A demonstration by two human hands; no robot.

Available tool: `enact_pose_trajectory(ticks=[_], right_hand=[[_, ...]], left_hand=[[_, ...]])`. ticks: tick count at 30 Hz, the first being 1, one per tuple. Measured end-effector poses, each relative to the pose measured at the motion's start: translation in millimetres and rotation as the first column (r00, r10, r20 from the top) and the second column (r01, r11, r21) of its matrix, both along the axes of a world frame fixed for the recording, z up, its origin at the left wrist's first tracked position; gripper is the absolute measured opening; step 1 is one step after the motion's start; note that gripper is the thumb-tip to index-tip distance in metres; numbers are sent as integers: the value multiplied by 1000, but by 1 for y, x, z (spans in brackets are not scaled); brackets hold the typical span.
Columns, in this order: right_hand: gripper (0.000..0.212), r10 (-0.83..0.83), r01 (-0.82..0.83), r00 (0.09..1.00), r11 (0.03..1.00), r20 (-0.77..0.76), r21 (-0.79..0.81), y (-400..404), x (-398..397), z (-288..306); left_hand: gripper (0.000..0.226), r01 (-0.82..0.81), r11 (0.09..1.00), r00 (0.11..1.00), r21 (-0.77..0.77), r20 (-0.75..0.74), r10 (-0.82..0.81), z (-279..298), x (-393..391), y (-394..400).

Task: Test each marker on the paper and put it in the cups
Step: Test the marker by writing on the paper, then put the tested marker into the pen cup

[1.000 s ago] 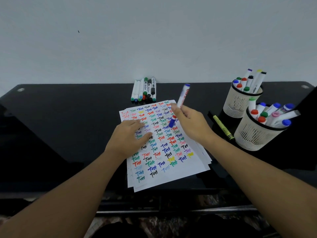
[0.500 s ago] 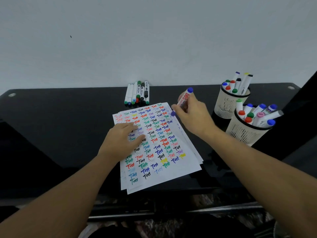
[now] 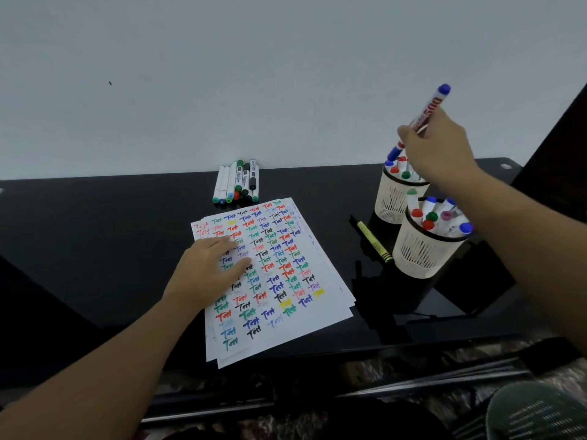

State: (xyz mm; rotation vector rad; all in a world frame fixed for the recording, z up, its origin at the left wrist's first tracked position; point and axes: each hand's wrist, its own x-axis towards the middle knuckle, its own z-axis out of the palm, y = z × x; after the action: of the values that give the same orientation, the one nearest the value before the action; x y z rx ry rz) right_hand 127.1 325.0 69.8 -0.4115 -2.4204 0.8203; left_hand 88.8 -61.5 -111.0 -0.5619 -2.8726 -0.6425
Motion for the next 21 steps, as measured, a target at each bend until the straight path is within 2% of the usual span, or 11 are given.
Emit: enact_pose_trajectory(ticks=[5, 13, 18, 21], right_hand=[[24, -55, 51, 995, 998, 81, 40, 17, 3, -13], [24, -60, 53, 993, 996, 98, 75, 24, -1, -19], [25, -76, 45, 970, 990, 232, 134, 29, 0, -23], [33, -68, 35, 960, 991, 272, 126, 28, 4, -24]], left_hand=[[66, 1, 1000, 1000, 3, 6, -1, 0, -1, -1], [65, -8, 1000, 1000, 21, 12, 7, -1, 0, -1], [65, -2, 999, 1000, 37, 10, 2, 0, 0, -1], [65, -1, 999, 1000, 38, 6, 1, 0, 0, -1]])
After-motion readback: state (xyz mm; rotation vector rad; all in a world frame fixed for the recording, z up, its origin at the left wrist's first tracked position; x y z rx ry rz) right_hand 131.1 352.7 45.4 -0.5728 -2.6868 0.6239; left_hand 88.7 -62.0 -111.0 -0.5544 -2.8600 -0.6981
